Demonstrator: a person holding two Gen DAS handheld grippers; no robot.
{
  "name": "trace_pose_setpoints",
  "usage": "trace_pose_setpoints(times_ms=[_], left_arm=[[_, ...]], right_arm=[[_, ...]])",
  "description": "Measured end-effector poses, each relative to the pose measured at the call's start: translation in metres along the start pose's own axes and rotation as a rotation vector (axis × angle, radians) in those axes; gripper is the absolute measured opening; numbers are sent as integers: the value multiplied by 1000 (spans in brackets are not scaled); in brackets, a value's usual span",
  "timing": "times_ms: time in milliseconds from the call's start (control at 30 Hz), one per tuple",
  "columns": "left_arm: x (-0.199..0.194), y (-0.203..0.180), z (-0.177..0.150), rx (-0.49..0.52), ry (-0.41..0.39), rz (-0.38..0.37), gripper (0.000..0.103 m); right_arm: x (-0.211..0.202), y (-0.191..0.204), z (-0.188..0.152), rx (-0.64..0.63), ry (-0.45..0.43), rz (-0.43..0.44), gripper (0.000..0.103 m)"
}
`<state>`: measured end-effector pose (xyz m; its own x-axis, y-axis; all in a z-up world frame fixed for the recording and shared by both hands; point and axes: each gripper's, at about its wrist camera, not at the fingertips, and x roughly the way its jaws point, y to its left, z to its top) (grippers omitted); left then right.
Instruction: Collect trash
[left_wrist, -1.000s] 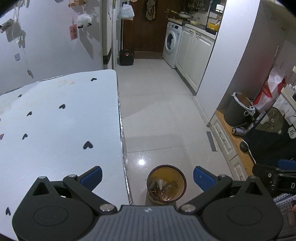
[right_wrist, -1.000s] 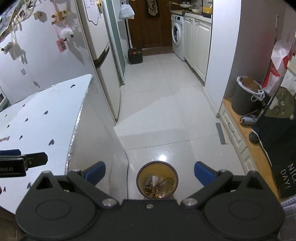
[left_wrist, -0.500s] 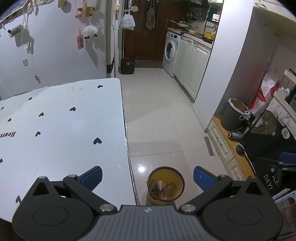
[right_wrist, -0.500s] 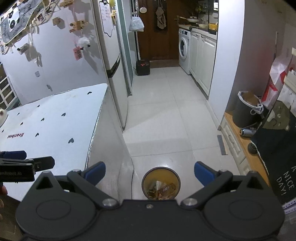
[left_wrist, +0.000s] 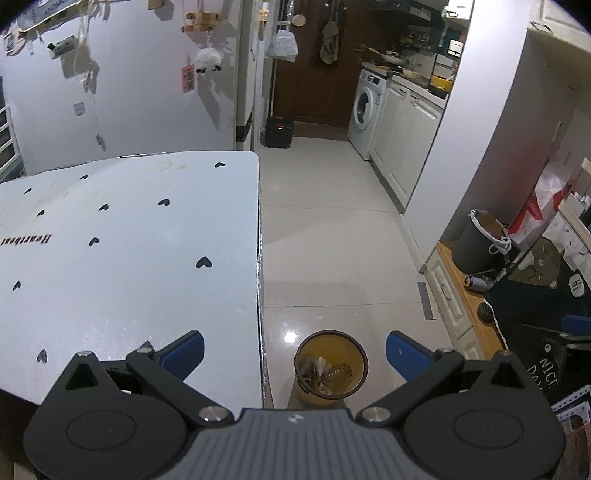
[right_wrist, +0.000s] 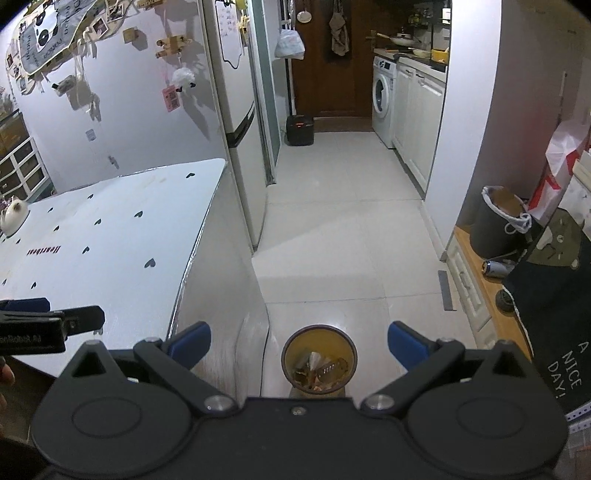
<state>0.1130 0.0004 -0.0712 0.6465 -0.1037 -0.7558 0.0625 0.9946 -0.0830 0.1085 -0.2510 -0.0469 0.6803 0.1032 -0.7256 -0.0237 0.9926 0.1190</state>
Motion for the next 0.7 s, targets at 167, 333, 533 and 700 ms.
trace_pose_setpoints(times_ms=[167, 333, 533, 700], left_arm=[[-3, -7, -2, 2, -8, 20, 103], [-6, -13, -3, 7, -14, 31, 103], [-8, -12, -2, -3, -12, 41, 103], [-9, -10, -2, -2, -9, 46, 103]], right_arm=[[3, -4, -1, -14, 4, 10, 103], [3, -7, 0, -22, -1, 10, 103], [3, -6, -1, -28, -3, 4, 103], [3, -5, -1, -18, 5, 3, 103]])
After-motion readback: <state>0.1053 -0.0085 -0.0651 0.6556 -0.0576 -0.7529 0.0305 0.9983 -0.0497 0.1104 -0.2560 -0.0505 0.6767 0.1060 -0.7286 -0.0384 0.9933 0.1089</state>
